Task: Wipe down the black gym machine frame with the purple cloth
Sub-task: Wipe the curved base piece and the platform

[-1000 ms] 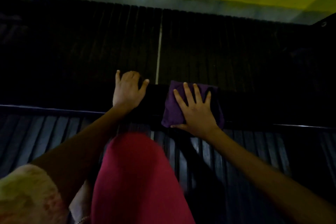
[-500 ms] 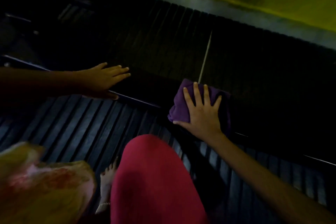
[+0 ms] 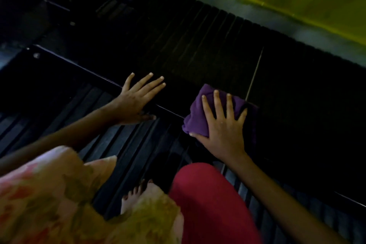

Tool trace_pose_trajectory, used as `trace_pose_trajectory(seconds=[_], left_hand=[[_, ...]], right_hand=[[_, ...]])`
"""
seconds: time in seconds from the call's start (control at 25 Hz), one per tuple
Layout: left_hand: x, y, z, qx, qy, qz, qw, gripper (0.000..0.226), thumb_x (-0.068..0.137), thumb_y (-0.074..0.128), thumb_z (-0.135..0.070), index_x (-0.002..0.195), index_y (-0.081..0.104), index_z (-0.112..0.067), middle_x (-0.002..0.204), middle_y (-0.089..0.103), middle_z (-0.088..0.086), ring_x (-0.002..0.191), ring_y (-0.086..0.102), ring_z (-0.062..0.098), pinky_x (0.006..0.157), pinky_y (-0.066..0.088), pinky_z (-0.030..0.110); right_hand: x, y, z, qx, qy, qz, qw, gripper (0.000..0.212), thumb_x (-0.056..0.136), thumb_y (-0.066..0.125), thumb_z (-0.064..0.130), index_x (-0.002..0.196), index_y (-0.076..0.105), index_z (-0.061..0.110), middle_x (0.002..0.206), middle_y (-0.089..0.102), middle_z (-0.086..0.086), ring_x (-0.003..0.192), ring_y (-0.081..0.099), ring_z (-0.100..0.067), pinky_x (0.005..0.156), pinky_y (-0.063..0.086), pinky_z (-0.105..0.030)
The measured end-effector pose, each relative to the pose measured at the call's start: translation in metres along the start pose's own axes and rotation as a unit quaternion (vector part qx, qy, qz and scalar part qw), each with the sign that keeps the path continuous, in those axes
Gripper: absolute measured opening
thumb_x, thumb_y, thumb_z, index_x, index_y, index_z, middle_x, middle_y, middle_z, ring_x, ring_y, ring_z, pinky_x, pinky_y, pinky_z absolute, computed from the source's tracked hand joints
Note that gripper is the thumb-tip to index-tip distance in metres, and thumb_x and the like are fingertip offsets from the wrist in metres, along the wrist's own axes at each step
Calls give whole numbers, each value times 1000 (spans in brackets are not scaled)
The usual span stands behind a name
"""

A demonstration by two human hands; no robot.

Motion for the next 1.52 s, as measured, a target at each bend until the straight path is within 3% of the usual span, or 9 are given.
trace_pose_trajectory(seconds=[0.16,0.32,0.56,0.72,0.84,0.96,1.2,1.4,1.52], left_hand=[[2,1,4,-13,-38,4,999,111,82,68,-31,142,-25,-25,148,-29,-8,136,-30,14,105,-24,51],[1,-9,11,-165,-86,-56,981,116,78,71,-24,145,-23,-15,147,-35,-1,134,-35,14,106,-28,31],[-54,-1,127,-148,-387,-214,885,93,83,63,-17,150,1,-1,157,-14,18,145,-17,30,112,-19,40],[-56,13,139,-183,-371,-275,868,90,79,62,-7,150,8,1,159,-2,18,146,-9,31,115,-11,36],[-57,14,141,-190,-377,-307,853,92,73,64,-3,149,12,1,159,6,17,147,-2,29,116,-6,34],[-65,9,148,-174,-365,-297,865,93,73,65,-3,149,12,1,158,13,17,147,5,28,118,-2,33],[-87,-7,166,-87,-319,-236,914,87,77,64,-9,149,16,0,155,23,19,146,17,26,117,-1,33],[-139,-13,203,-22,-444,-242,862,90,81,67,-15,150,12,0,159,6,16,147,3,27,118,-3,37],[-185,-3,228,21,-482,-187,856,93,81,70,-24,149,12,3,158,5,20,147,4,31,118,-1,41]], right_hand=[[42,-6,50,3,-48,27,998,101,67,64,71,148,29,23,153,27,-16,136,30,-45,96,24,-74],[74,-6,97,7,-94,32,995,98,73,63,64,151,21,21,156,19,-14,139,23,-43,99,23,-71],[76,2,103,3,-114,-43,993,98,66,73,57,143,38,7,147,37,-23,129,40,-48,92,36,-68],[99,-1,137,-10,-127,-4,992,97,70,69,59,145,34,8,148,33,-24,131,37,-48,94,35,-67],[132,-6,181,-3,-154,37,987,95,82,56,58,151,12,9,155,13,-24,139,20,-48,102,25,-68],[157,-7,218,7,-173,46,984,93,88,51,54,151,0,9,156,2,-24,141,10,-48,104,19,-67],[186,-4,261,8,-181,16,983,90,89,52,52,151,4,9,156,7,-24,139,14,-48,103,21,-67],[216,-3,304,12,-203,20,979,89,88,52,53,151,7,10,156,9,-24,139,15,-48,103,21,-68],[229,-2,321,7,-210,14,978,86,90,50,50,151,7,8,155,10,-25,139,16,-49,104,22,-68]])
Point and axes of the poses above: each hand's wrist, its own x-axis towards the middle knuckle, its own y-axis out of the palm, z = x × y, the point moved 4 cm from there along x, towards the middle knuckle
